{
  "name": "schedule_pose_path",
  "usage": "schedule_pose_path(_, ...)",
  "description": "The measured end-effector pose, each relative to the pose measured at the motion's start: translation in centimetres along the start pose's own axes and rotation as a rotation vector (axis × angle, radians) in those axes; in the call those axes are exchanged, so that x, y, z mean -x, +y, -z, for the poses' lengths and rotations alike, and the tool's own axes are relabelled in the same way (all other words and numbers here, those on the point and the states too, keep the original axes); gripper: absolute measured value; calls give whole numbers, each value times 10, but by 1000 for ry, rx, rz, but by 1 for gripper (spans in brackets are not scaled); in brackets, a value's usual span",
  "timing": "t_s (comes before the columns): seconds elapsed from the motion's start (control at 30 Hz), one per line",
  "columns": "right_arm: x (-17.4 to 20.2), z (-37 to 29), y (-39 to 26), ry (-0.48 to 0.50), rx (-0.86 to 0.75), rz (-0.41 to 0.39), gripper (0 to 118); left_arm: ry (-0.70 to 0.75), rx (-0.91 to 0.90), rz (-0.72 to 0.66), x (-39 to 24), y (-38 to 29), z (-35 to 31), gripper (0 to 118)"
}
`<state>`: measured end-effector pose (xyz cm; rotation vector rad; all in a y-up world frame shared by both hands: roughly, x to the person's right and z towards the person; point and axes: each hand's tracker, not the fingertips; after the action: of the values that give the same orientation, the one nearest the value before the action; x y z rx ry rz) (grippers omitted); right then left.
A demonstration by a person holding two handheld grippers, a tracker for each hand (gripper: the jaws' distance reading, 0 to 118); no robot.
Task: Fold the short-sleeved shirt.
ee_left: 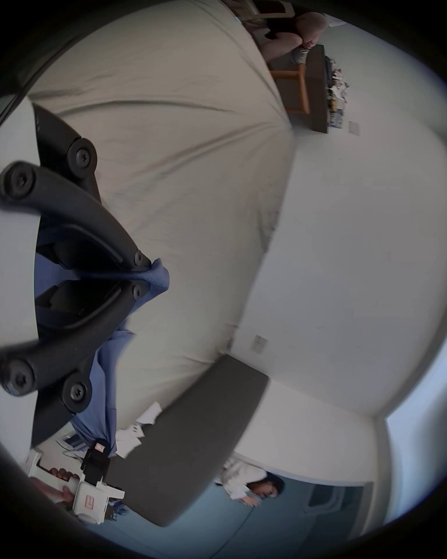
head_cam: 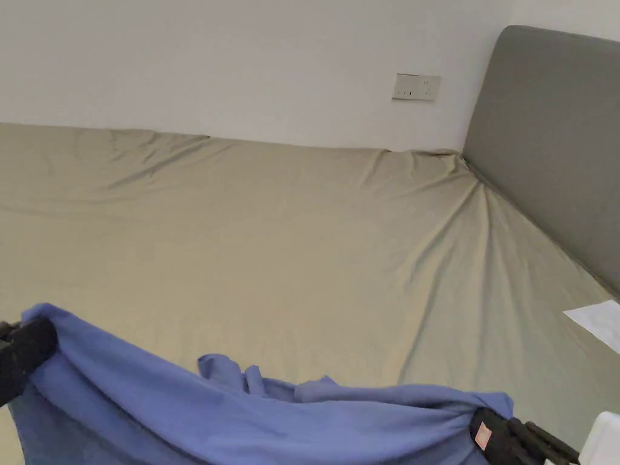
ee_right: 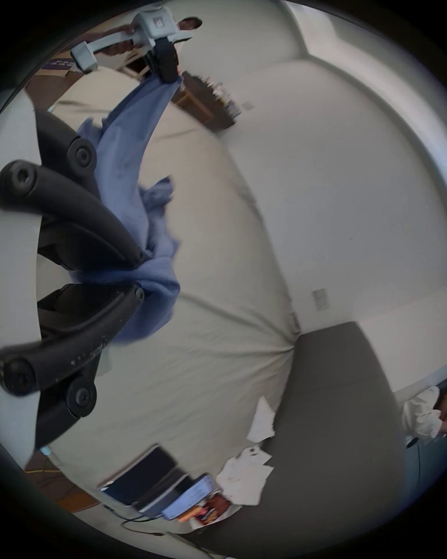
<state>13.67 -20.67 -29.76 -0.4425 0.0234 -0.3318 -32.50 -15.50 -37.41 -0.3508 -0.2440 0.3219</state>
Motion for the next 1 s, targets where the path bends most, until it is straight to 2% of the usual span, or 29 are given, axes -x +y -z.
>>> schedule_pose_path(0.13, 29, -3, 61, 101, -106, -39, 8, -11, -138, 66, -8, 60, -12, 4)
schedule_pose_path(0.3, 56, 2, 130, 154, -166, -48, 8, 17, -251, 121, -15, 130, -16, 4)
schedule_pose_path(0.37, 68, 3, 157, 157, -198, -84, 8, 30, -286, 133, -18, 157, -15, 4)
schedule_pose_path(0.4, 75, 3, 172, 150, -222, -126, 8, 34, -306, 142, -20, 174, -15, 4)
schedule_pose_path(0.5, 92, 6, 211, 132, -245, -164, 8, 58, -360, 150, -25, 213, -10, 4)
schedule_pose_path(0.73, 122, 40, 292, 97, -266, -187, 8, 131, -413, 210, -39, 290, 28, 4)
schedule_pose_path(1.0, 148, 116, 358, 2, -296, -241, 8, 215, -383, 248, -56, 345, 113, 4)
